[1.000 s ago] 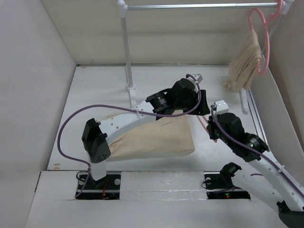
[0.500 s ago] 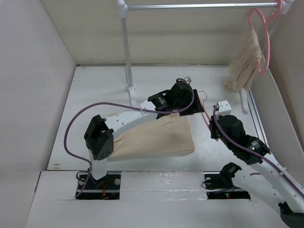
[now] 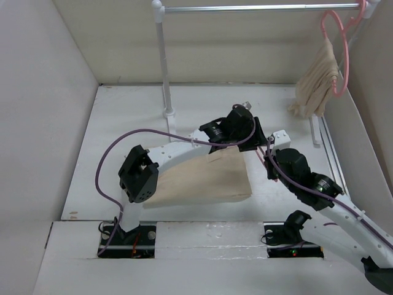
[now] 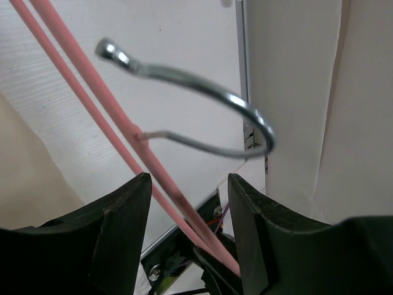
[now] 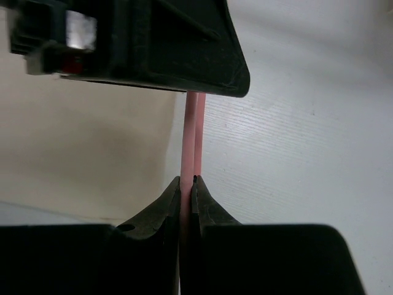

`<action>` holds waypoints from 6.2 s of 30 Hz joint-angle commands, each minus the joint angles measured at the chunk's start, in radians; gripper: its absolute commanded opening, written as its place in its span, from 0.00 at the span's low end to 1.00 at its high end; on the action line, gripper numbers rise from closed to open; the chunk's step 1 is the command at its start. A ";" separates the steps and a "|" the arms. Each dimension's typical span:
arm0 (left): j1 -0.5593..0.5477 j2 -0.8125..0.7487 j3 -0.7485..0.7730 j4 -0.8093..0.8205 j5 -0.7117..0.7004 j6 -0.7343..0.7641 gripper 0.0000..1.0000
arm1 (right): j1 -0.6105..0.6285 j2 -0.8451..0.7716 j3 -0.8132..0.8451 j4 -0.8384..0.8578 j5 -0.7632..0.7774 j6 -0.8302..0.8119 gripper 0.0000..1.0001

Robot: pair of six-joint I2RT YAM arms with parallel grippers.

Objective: Place the trousers on the hanger

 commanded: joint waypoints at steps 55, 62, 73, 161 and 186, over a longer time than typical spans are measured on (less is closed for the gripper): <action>-0.140 -0.095 -0.736 0.805 -0.288 -0.369 0.00 | -0.436 0.338 -0.117 0.397 -0.755 0.038 0.25; -0.150 -0.074 -0.819 0.894 -0.326 -0.394 0.00 | -0.503 0.372 -0.056 0.384 -0.722 0.031 0.22; -0.181 -0.057 -0.808 0.904 -0.452 -0.441 0.00 | -0.522 0.655 -0.013 0.435 -0.854 -0.104 0.34; -0.086 -0.197 -0.839 0.495 -0.444 0.068 0.00 | -0.738 0.642 -0.009 0.461 -0.917 0.021 0.81; -0.077 -0.233 -0.850 0.549 -0.371 0.072 0.00 | -0.338 0.476 -0.474 0.804 -0.810 0.518 0.68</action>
